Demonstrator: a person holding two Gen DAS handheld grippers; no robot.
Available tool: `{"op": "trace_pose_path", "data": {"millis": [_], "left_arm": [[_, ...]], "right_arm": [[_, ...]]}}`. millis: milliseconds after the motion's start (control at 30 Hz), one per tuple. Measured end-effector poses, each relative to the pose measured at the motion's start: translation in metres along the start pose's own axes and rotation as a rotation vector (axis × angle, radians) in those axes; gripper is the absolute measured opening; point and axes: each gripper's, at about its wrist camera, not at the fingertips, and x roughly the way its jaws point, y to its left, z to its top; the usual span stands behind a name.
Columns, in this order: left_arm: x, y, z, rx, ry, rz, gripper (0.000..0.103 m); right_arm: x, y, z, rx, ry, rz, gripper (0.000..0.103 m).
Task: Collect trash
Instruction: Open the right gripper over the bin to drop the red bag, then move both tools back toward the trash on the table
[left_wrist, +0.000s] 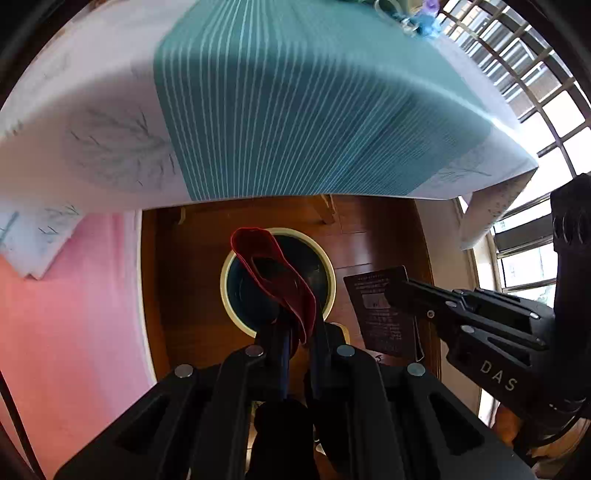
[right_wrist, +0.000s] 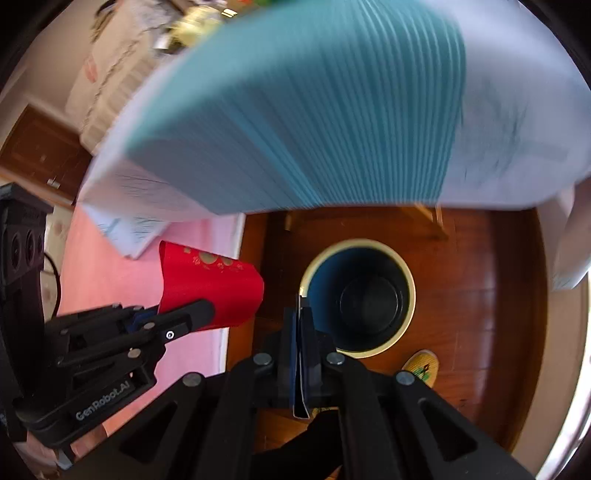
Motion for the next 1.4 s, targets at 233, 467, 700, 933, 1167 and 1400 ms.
{"op": "trace_pose_path", "data": {"millis": [233,467,700,933,1167,1400], "left_arm": [[0.119,0.027,-0.007,-0.06,-0.009,-0.004,0.009],[0.195,0.042,-0.01,-0.059,0.022,0.054,0.049],[0.188,0.041,-0.006,-0.044,0.016,0.1,0.067],[0.123,0.026,0.003,-0.03,-0.05,0.127,0.069],[0.024,0.001,0.019,-0.015,-0.133,0.125,0.071],[-0.095,-0.023,0.03,0.035,-0.261,0.118,0.071]], "right_arm": [[0.116,-0.066,-0.004,0.101,-0.015,0.018,0.004],[0.193,-0.101,-0.011,0.103,0.079,-0.043,0.056],[0.187,-0.102,-0.018,0.102,0.091,-0.073,0.056],[0.128,-0.08,-0.006,0.086,0.035,-0.08,0.056],[0.037,-0.042,0.004,0.082,-0.015,-0.084,0.056],[-0.062,0.006,0.014,0.043,-0.078,-0.092,0.056]]}}
